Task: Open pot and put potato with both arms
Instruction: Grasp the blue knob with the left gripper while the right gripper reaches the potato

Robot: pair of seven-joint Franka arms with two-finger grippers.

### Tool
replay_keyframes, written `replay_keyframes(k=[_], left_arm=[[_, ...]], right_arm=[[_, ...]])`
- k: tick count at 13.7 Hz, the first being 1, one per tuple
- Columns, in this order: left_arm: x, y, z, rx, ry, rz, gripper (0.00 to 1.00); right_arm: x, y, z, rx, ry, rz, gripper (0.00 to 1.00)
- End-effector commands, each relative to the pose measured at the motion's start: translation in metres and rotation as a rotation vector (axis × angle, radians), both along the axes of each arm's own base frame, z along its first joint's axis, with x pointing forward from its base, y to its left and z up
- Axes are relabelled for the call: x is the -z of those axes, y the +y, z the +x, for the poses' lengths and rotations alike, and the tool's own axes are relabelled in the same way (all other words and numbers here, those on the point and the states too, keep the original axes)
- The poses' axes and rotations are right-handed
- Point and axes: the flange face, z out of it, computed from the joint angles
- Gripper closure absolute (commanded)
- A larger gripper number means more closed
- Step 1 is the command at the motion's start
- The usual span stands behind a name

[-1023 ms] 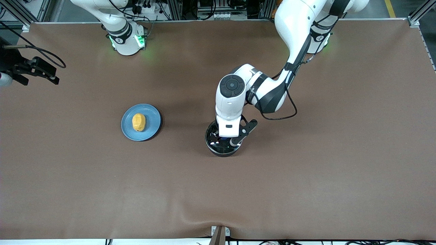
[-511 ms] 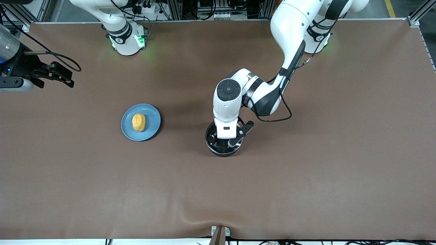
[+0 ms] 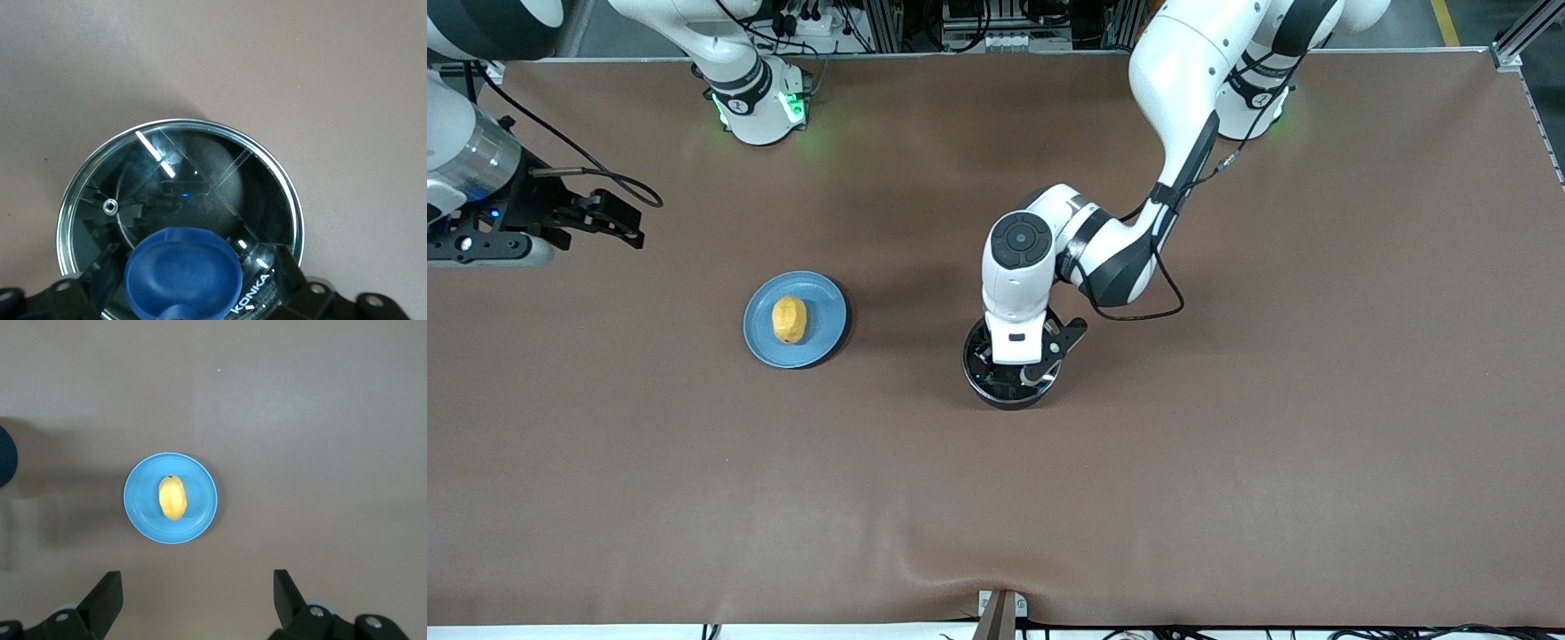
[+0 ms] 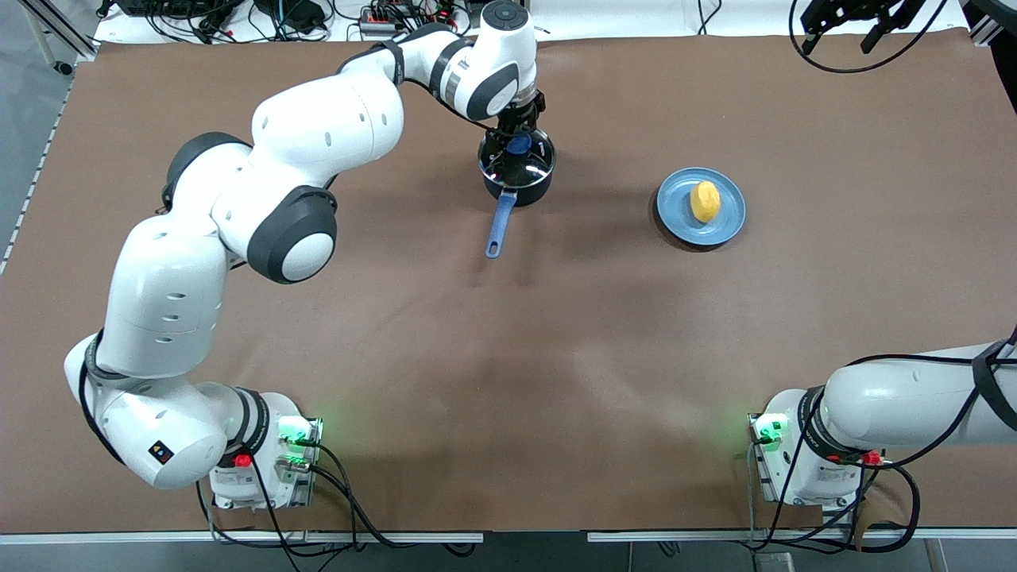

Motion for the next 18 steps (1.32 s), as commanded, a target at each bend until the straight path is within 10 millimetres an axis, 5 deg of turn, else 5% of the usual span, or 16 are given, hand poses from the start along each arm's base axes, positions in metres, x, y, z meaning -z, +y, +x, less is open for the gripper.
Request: replay_keyframes(k=[1,7,11,15,18], left_arm=[[-0.002,-0.004,0.002,-0.021,-0.017,0.003,0.17],[-0.006,-0.002,0.004,-0.04,0.001,-0.017,0.42],[-0.018,0.003,0.002,-0.043,0.025,0.0,0.99],[-0.061,0.009,0.001,-0.041,0.02,-0.008,1.0],[-0.108,0.031,0.013,-0.062,0.001,-0.036,1.0]], right_arm=[[0.023,0.017,-0.002,-0.015,-0.017,-0.003,0.0],[0.084,0.034,-0.007,-0.043,-0.017,0.0,0.0],[0.134,0.044,-0.015,-0.061,-0.025,0.003,0.0],[0.193,0.062,-0.026,-0.098,-0.035,0.005,0.0],[0.219,0.066,-0.023,-0.104,-0.018,0.007,0.0]])
